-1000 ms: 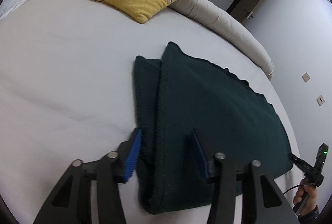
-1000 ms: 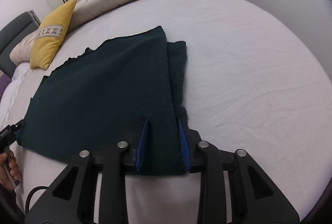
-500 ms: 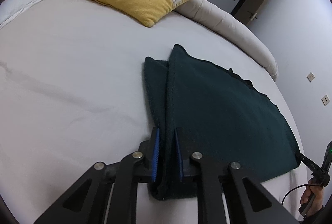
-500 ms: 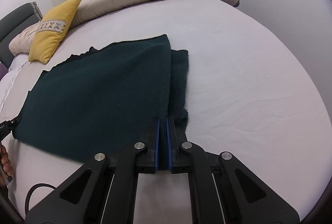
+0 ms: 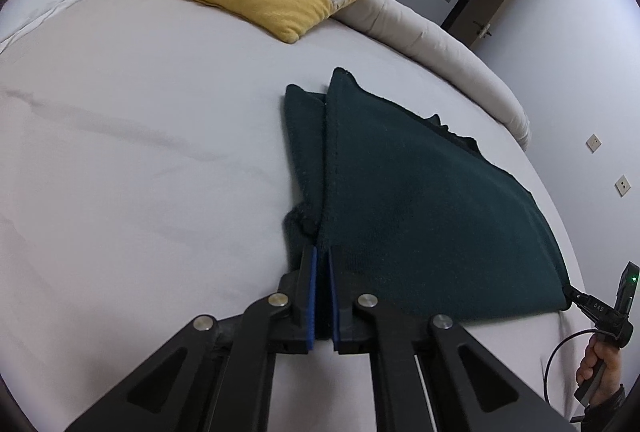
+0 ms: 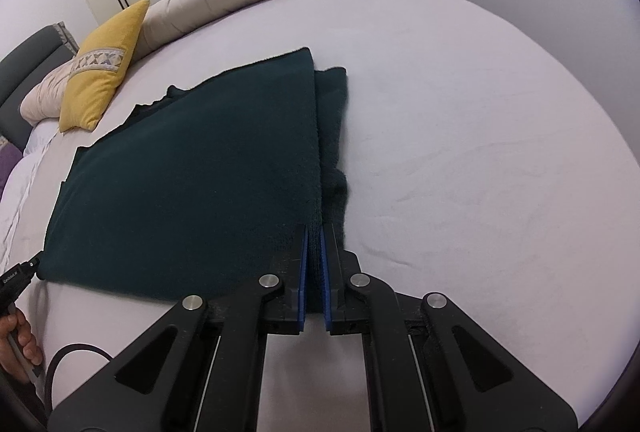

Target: Fold small clothes

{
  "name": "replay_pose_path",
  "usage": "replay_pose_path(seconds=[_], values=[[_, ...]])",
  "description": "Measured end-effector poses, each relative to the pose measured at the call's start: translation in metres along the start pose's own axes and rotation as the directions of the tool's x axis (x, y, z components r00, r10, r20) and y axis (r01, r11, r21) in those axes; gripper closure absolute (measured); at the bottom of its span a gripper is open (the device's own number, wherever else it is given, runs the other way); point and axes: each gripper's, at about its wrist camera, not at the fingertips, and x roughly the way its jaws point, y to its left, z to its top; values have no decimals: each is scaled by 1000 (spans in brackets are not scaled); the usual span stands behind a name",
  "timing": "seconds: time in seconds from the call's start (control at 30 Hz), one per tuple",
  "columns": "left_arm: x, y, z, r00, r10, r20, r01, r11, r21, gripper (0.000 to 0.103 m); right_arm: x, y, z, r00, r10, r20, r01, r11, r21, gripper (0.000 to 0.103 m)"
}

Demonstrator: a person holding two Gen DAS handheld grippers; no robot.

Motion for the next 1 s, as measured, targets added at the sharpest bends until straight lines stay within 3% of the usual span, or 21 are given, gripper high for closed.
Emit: replay_pose_path(seconds=[0.4,0.47,0.53,0.57,0.67,0.83,0.9,1.0], values=[[4,16,-8,998,-26,-54,23,999,-41,94,10,-17,-14,999,7,-53,-6,1000,29,97],[0,16,-8,997,-16,-73,13,999,-35,85,9,-20,-12,998,18,-63,-15,999,40,93],[-13,13,-6,997,20,-73,-23,999,-38,73,2,-22,-10,997,-7,-81,11,999,51,79],[-24,9,-2,998,49,-39,-50,999,-20,67,-4,-23,-8,997,-26,-73,30,998,54,74],[-45,-15,17,994,86,67,-91,993,71,61,-27,-18,6,998,-65,-1,65,997,40,72],[-14,-63,59,991,41,130,-66,979,195,56,-22,28,49,996,86,30,-86,996,1,72],[15,-81,74,993,31,113,-57,971,231,56,-2,53,68,978,209,11,-209,978,-20,72],[54,-96,81,996,40,77,-59,964,260,56,42,82,91,962,273,-32,-272,962,10,72]])
